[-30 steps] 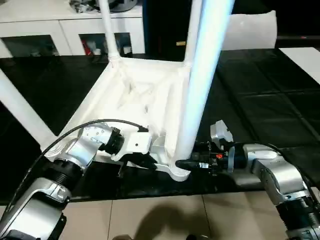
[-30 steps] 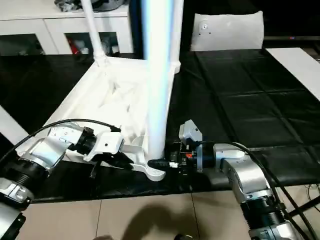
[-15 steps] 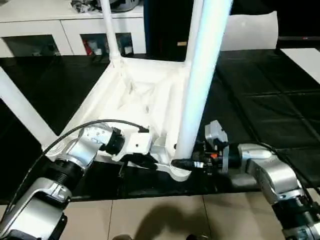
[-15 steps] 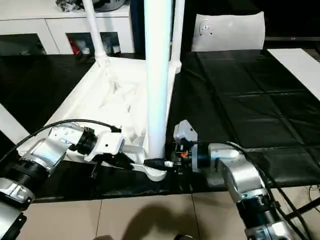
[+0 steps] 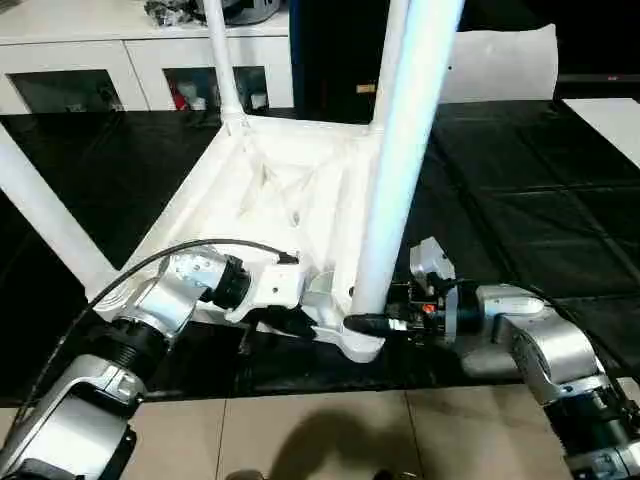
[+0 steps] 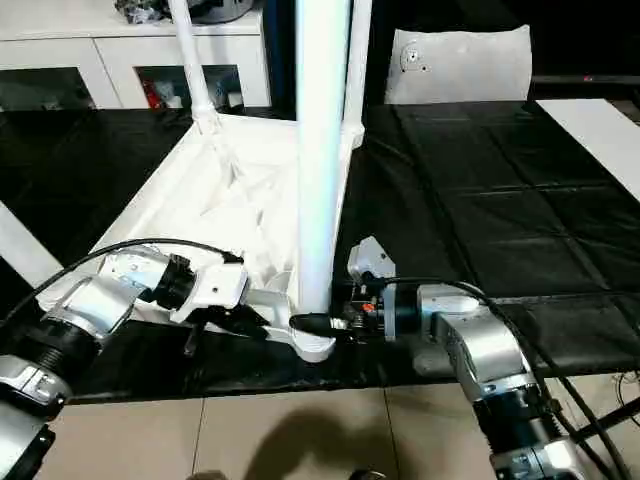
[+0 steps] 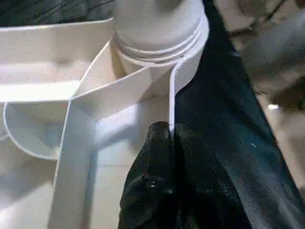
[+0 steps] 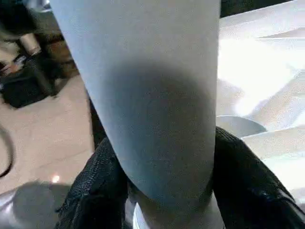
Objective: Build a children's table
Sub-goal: Rotate leg to tighten
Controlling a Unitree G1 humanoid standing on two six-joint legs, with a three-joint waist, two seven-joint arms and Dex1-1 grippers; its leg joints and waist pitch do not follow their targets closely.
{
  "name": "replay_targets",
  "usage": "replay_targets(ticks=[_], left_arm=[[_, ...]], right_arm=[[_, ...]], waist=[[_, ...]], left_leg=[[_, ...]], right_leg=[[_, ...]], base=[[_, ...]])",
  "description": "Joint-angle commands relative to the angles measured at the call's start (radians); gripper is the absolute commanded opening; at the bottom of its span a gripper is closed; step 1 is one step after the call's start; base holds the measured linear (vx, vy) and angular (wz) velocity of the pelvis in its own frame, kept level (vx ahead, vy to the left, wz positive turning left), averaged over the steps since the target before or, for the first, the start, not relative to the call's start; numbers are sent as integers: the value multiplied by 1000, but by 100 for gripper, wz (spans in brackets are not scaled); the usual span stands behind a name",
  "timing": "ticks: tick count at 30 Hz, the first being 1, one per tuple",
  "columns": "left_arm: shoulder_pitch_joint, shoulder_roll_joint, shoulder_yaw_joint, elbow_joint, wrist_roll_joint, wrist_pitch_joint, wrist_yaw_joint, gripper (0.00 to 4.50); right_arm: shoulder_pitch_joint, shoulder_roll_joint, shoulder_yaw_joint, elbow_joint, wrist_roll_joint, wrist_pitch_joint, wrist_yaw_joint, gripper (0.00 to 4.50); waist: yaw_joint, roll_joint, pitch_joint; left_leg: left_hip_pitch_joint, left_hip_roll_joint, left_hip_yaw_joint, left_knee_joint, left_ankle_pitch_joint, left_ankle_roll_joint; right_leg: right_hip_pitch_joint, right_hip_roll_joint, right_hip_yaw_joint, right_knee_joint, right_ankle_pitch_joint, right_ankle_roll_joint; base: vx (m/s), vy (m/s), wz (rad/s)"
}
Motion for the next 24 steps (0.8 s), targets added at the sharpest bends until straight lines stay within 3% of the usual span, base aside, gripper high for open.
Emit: replay_targets(ticks=[1, 2, 4, 5, 7, 8, 9, 11, 12, 14, 15, 16, 17, 19, 20, 21, 24], left_arm=[[-33, -63, 21, 9, 21, 93, 154, 0], [-37, -77, 25, 9, 23, 116, 180, 0], [-52, -125, 43, 16, 29, 185, 271, 0], [-61, -153, 55, 23, 30, 223, 322, 0], [-84, -211, 83, 45, 33, 286, 437, 0], [-95, -234, 96, 61, 33, 301, 486, 0], [-116, -282, 125, 80, 35, 336, 586, 0], [-122, -295, 135, 83, 37, 347, 615, 0], [-132, -313, 153, 88, 37, 358, 662, 0], [-138, -320, 162, 85, 45, 355, 692, 0], [-138, -321, 164, 83, 48, 358, 697, 0], [-137, -322, 165, 80, 50, 362, 697, 0], [-132, -318, 162, 73, 51, 356, 688, 0], [-108, -294, 143, 44, 54, 333, 636, 0], [-106, -292, 142, 42, 53, 331, 631, 0], [-99, -286, 138, 35, 52, 326, 616, 0], [-63, -236, 120, -5, 48, 325, 543, 0]], right_arm=[[-14, 68, 14, 7, -8, 26, -111, 202], [-17, 84, 12, 17, -20, 30, -145, 202], [-30, 136, 4, 48, -53, 32, -250, 202], [-38, 166, -3, 66, -67, 32, -306, 202], [-62, 236, -27, 104, -87, 51, -436, 201], [-77, 264, -39, 125, -99, 58, -497, 201], [-122, 329, -78, 190, -125, 72, -648, 201], [-135, 348, -91, 208, -134, 77, -693, 201], [-167, 370, -103, 248, -153, 69, -758, 201], [-186, 382, -101, 270, -168, 34, -766, 201], [-189, 386, -102, 274, -173, 24, -766, 236], [-189, 388, -102, 275, -178, 16, -767, 236], [-186, 388, -106, 270, -176, 5, -762, 269], [-169, 374, -114, 247, -171, -27, -736, 275], [-168, 372, -115, 246, -171, -31, -735, 284], [-165, 368, -119, 242, -170, -41, -731, 284], [-119, 293, -104, 192, -169, -97, -637, 319]], waist=[[-10, -12, -63], [-14, -14, -62], [-24, -5, -58], [-34, -8, -56], [-61, -4, -57], [-65, -2, -59], [-80, 3, -59], [-98, 9, -61], [-108, 12, -62], [-118, 8, -64], [-118, 7, -66], [-118, 3, -68], [-114, 2, -71], [-108, 4, -75], [-108, 2, -75], [-106, 2, -80], [-96, 10, -82]], left_leg=[[-11, -11, 15, -67, -148, 47], [-11, -14, 16, -66, -151, 46], [-10, -15, 16, -64, -174, 44], [-11, -21, 13, -60, -200, 40], [-11, -26, 11, -55, -221, 47], [-8, -25, 8, -55, -230, 52], [-15, -23, 5, -57, -232, 65], [-18, -14, -6, -62, -250, 60], [-12, -15, -6, -62, -255, 68], [-15, -18, -6, -63, -245, 79], [-16, -18, -4, -63, -223, 90], [-19, -17, -4, -64, -204, 95], [-24, -15, -3, -65, -164, 106], [-26, -10, -3, -63, -103, 124], [-27, -10, -2, -63, -101, 128], [-32, -11, -3, -61, -68, 135], [-33, -8, -2, -54, -7, 163]], right_leg=[[61, -46, 37, -91, -527, -22], [62, -44, 34, -93, -541, -11], [57, -43, 28, -101, -573, 4], [60, -39, 14, -111, -603, 24], [61, -36, -3, -126, -618, 49], [63, -38, -7, -129, -616, 52], [72, -38, -12, -132, -586, 49], [80, -41, -21, -132, -546, 38], [78, -43, -19, -132, -522, 26], [79, -44, -13, -128, -493, 1], [79, -47, -4, -121, -471, -17], [80, -49, 1, -117, -453, -28], [83, -50, 10, -105, -407, -51], [82, -51, 22, -85, -336, -96], [81, -51, 24, -85, -336, -101], [87, -53, 27, -74, -298, -114], [86, -52, 33, -56, -184, -154]], base=[[0, 0, 0], [0, 0, 0], [0, 0, 0], [0, 0, 0], [0, 0, 0], [0, 0, 0], [0, 0, 0], [0, 0, 0], [0, 0, 0], [0, 0, 0], [0, 0, 0], [0, 0, 0], [0, 0, 0], [0, 0, 0], [0, 0, 0], [0, 0, 0], [0, 0, 0]])
